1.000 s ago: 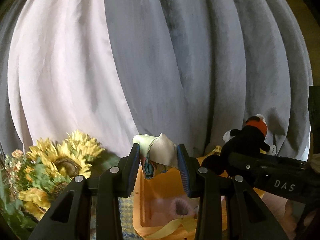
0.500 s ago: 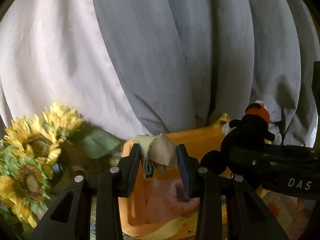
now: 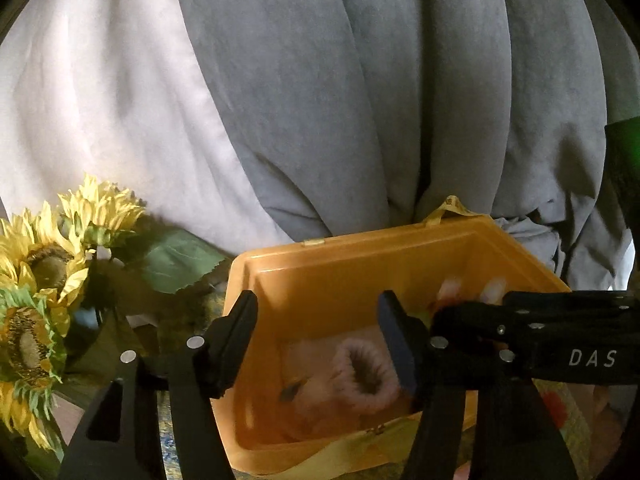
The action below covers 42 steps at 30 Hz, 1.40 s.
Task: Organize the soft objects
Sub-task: 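Withdraw both tools from the crate toward the pink sponge and pom-pom toy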
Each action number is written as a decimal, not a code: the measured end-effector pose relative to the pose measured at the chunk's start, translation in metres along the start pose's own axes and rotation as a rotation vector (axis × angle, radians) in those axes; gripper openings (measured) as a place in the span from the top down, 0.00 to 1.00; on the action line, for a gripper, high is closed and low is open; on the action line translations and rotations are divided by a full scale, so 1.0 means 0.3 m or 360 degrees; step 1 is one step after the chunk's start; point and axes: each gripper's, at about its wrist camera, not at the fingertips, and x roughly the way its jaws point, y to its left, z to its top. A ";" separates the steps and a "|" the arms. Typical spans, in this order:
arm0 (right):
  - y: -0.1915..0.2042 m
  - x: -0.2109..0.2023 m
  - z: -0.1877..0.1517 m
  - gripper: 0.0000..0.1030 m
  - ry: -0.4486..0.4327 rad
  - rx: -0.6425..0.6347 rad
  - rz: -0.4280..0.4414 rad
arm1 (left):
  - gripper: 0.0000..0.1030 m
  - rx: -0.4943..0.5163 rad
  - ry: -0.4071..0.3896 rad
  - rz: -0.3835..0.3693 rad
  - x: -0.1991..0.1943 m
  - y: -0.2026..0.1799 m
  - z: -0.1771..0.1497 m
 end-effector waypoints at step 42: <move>0.030 -0.579 -0.249 0.19 -0.0723 -0.0150 -0.0354 | 0.15 0.0063 -0.0444 0.0033 -0.591 -0.137 -0.103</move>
